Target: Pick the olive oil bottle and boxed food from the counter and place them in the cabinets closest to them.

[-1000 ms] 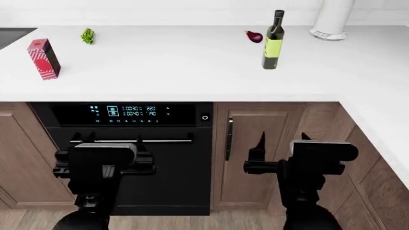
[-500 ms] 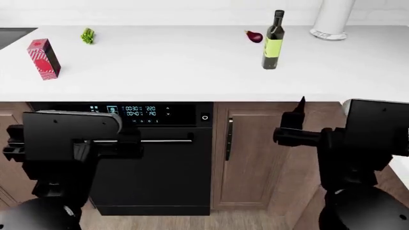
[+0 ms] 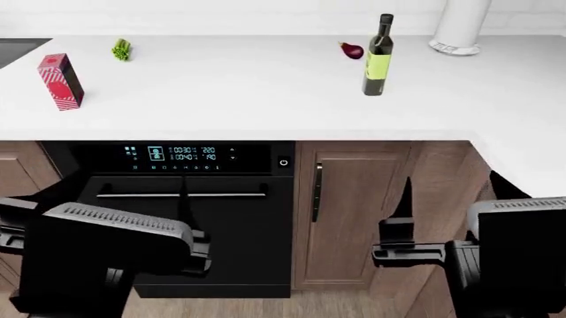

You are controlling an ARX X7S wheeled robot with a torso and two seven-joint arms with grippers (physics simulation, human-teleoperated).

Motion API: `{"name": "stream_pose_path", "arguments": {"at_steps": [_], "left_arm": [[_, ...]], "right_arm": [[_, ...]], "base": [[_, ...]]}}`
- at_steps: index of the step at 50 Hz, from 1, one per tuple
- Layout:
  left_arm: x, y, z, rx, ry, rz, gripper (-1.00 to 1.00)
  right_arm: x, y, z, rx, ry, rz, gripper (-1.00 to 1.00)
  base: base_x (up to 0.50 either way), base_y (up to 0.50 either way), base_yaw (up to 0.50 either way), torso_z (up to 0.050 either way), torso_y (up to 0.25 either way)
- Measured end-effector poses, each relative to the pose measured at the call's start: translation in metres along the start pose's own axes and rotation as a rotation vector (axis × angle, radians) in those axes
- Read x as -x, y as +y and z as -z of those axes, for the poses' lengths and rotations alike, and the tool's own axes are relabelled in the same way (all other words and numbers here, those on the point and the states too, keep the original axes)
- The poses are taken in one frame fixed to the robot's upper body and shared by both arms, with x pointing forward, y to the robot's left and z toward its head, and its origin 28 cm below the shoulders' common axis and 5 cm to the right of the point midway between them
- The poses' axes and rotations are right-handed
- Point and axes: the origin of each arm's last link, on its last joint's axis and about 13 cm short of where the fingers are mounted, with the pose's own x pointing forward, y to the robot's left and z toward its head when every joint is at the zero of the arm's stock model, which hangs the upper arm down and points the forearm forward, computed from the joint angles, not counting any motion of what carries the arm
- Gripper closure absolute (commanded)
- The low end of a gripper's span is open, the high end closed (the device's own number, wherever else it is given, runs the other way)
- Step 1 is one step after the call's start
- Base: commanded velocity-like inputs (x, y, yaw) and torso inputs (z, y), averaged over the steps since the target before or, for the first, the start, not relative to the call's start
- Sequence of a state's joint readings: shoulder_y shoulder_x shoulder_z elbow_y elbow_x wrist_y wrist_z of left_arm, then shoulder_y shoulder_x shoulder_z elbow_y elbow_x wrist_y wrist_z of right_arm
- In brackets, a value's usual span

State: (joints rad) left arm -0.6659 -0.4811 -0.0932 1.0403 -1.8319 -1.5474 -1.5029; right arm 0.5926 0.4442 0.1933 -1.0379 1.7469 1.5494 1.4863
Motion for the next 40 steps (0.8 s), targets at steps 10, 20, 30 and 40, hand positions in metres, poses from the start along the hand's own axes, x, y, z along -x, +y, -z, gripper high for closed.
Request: {"name": "stream_pose_path", "arguments": {"at_steps": [10,20,30,40], "left_arm": [[0.005,-0.004,0.01,-0.097,0.056,0.029,-1.0],[-0.024,-0.015,0.048,-0.201,0.25,-0.018,-1.0],[-0.041,-0.019,0.086,-0.32,0.318,-0.07,-1.0],[-0.042,-0.019,0.095,-0.328,0.272,-0.058,-1.0]], "right_arm": [[0.0,-0.001,0.01,0.105,0.046,0.015,-1.0],[-0.023,0.014,0.034,0.211,0.051,0.081,-1.0],[-0.038,0.025,0.063,0.278,0.059,0.093,-1.0],[-0.041,0.027,0.074,0.257,0.067,0.056,-1.0]], "base": [[0.0,0.0,0.0,0.0,0.0],[0.0,0.0,0.0,0.0,0.0],[0.0,0.0,0.0,0.0,0.0],[0.0,0.0,0.0,0.0,0.0]]}}
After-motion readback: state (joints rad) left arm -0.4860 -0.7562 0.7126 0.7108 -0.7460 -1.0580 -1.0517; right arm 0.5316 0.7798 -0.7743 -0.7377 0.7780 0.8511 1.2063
